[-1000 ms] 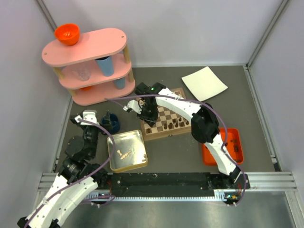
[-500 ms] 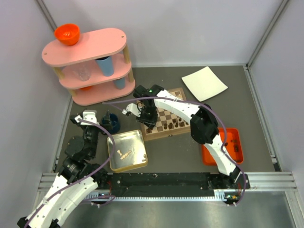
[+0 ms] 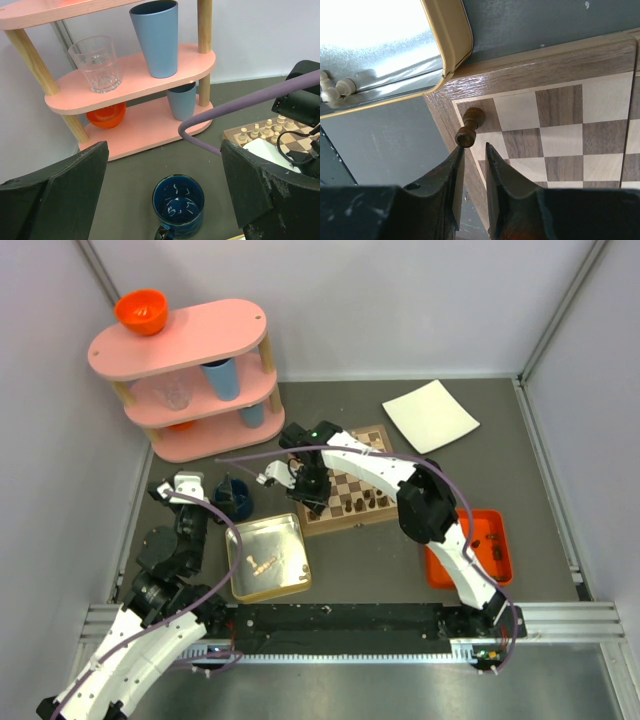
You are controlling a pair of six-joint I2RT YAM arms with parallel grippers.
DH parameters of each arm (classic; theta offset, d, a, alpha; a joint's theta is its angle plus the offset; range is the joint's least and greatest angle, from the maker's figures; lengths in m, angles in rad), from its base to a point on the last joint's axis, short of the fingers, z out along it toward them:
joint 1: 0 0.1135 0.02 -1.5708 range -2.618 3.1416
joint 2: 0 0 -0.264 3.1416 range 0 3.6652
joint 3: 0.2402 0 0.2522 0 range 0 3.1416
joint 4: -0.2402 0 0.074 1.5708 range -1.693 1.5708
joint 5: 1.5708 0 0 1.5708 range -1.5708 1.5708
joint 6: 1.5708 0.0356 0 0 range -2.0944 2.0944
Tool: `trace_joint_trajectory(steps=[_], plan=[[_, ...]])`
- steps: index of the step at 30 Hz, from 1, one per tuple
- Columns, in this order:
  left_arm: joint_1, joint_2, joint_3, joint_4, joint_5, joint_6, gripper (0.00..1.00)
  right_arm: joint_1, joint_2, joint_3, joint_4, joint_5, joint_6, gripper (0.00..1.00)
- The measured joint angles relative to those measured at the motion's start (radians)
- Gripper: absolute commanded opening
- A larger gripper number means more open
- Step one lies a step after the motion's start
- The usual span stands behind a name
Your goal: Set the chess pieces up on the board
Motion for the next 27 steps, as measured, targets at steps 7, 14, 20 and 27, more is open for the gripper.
trace_joint_trajectory(steps=[7,14,20,27], plan=[[0.0,0.0,0.0,0.0,0.0,0.0,0.99,0.003,0.019,0.003,-0.001,0.0,0.006,0.24],[0.0,0.0,0.0,0.0,0.0,0.0,0.99,0.005,0.02,0.015,-0.003,0.012,0.006,0.24],[0.0,0.0,0.0,0.0,0.0,0.0,0.99,0.003,0.018,0.012,-0.003,0.05,0.001,0.25],[0.0,0.0,0.0,0.0,0.0,0.0,0.99,-0.038,-0.14,-0.054,-0.011,0.027,-0.034,0.28]])
